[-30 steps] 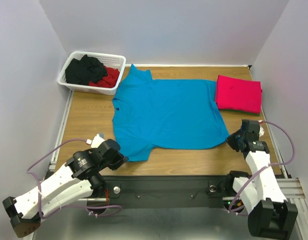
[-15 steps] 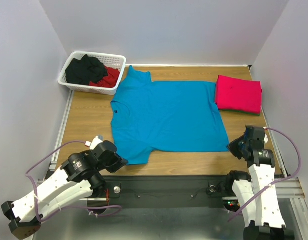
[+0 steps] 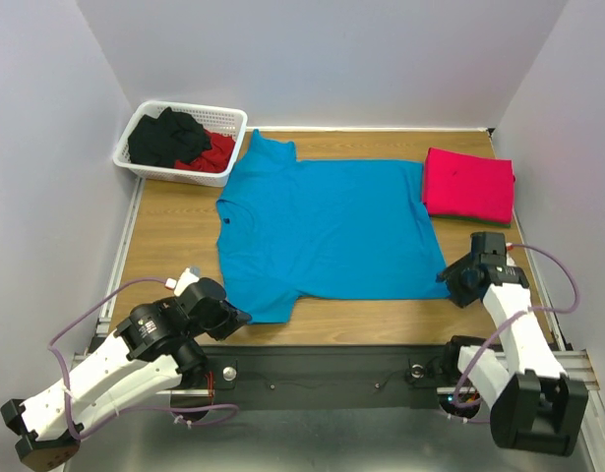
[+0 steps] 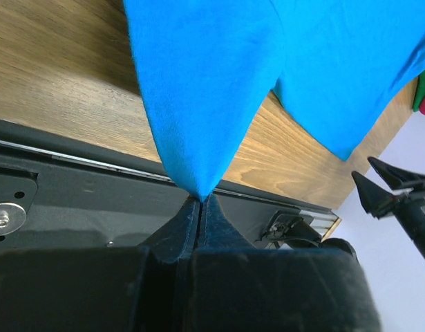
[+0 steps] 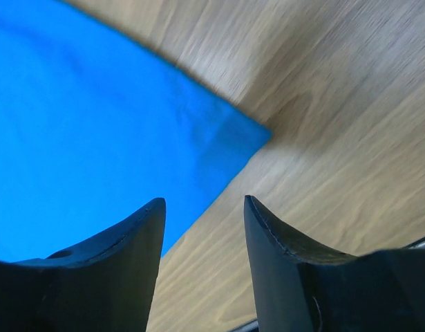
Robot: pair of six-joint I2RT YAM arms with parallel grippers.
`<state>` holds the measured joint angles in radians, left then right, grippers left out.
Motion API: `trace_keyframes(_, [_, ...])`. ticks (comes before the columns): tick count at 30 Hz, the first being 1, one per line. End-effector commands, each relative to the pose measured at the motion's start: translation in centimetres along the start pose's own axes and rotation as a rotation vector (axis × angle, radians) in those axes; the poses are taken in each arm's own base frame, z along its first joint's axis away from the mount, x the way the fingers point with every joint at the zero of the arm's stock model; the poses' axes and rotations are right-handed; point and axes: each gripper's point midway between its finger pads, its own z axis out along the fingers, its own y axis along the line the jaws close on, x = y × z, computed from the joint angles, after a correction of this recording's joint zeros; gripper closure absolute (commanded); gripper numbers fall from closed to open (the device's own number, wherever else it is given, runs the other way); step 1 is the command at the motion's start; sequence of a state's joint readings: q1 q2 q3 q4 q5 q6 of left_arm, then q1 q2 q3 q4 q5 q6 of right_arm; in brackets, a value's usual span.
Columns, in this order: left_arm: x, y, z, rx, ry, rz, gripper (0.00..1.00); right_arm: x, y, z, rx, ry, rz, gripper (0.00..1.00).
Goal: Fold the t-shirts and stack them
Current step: Fold the tshirt
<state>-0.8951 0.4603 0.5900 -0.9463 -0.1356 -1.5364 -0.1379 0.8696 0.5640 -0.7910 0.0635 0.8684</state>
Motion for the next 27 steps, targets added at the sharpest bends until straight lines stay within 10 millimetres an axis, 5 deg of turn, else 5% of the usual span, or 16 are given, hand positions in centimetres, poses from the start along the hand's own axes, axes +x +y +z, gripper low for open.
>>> trace_keyframes(1, [-0.3, -0.3, 0.0, 0.007, -0.018, -0.021, 1.00, -2.9, 0.3, 1.3, 0.049, -0.116, -0.009, 0.44])
trace_keyframes(17, [-0.7, -0.3, 0.1, 0.013, -0.038, -0.042, 1.00, -1.2, -1.5, 5.7, 0.135, -0.053, -0.029, 0.39])
trace_keyframes(20, [-0.7, -0.3, 0.0, 0.017, -0.040, -0.042, 1.00, -0.9, -1.4, 6.2, 0.117, -0.045, -0.023, 0.49])
trace_keyframes(21, [-0.8, -0.4, 0.0, 0.019, -0.042, -0.045, 1.00, -0.8, -1.4, 6.2, 0.115, -0.043, -0.021, 0.66])
trace_keyframes(23, [-0.8, -0.4, -0.2, 0.022, -0.041, -0.044, 1.00, -0.9, -0.9, 5.9, 0.088, -0.037, -0.038, 0.84])
trace_keyframes(27, [-0.8, -0.7, -0.7, 0.048, -0.035, -0.043, 1.00, -1.0, 0.0, 4.5, 0.014, -0.059, -0.034, 0.97])
